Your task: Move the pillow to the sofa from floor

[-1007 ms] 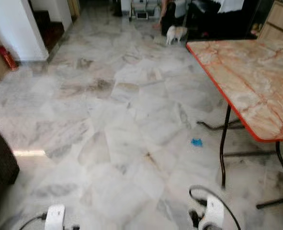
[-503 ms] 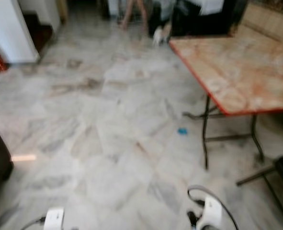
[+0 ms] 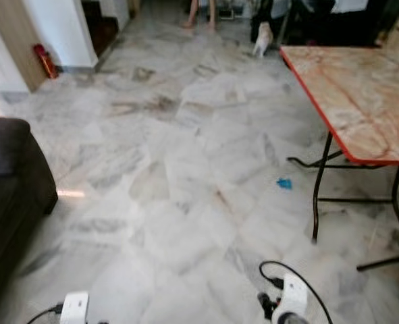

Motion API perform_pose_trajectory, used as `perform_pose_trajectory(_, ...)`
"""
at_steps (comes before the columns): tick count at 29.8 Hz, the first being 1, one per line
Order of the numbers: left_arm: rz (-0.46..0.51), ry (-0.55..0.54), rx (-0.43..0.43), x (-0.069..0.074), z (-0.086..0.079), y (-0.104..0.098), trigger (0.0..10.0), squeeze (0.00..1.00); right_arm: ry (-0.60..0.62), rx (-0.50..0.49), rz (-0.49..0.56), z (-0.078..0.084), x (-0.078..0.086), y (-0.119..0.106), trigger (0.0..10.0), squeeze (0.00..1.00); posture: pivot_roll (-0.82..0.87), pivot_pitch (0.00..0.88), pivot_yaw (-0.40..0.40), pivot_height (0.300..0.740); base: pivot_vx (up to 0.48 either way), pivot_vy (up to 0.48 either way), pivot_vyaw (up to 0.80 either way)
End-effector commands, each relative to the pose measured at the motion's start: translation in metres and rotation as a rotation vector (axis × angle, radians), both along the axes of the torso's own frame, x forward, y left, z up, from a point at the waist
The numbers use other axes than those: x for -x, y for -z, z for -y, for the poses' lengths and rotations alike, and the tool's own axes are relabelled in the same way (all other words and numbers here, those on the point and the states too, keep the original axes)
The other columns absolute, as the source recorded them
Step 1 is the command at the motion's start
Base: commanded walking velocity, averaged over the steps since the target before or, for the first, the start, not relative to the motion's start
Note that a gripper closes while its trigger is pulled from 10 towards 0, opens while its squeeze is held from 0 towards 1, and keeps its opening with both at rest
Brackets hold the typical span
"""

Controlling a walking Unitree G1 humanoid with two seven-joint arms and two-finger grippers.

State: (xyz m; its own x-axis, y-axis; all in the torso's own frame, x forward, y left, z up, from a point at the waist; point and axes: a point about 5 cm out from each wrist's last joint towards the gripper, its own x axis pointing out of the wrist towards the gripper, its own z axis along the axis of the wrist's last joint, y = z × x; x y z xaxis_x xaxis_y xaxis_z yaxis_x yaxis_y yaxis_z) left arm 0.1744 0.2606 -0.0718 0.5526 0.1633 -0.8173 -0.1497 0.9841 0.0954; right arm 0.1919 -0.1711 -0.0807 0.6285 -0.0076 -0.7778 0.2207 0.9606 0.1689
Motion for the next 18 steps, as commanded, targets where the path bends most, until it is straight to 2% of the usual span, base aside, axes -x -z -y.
perform_pose_trajectory(1,-0.033,0.017,-0.010,0.0065,0.0009,0.0035,10.0,0.00,0.006,0.013,-0.007,0.0053,0.0027,0.0008,10.0,0.00,-0.06,0.000,-0.020,0.740,0.000,0.000,0.80)
perform_pose_trajectory(18,-0.036,0.021,-0.013,0.0049,0.0020,0.0033,10.0,0.00,-0.016,0.014,-0.006,0.0062,0.0006,-0.0002,10.0,0.00,-0.05,0.000,-0.027,0.740,0.000,0.000,0.80)
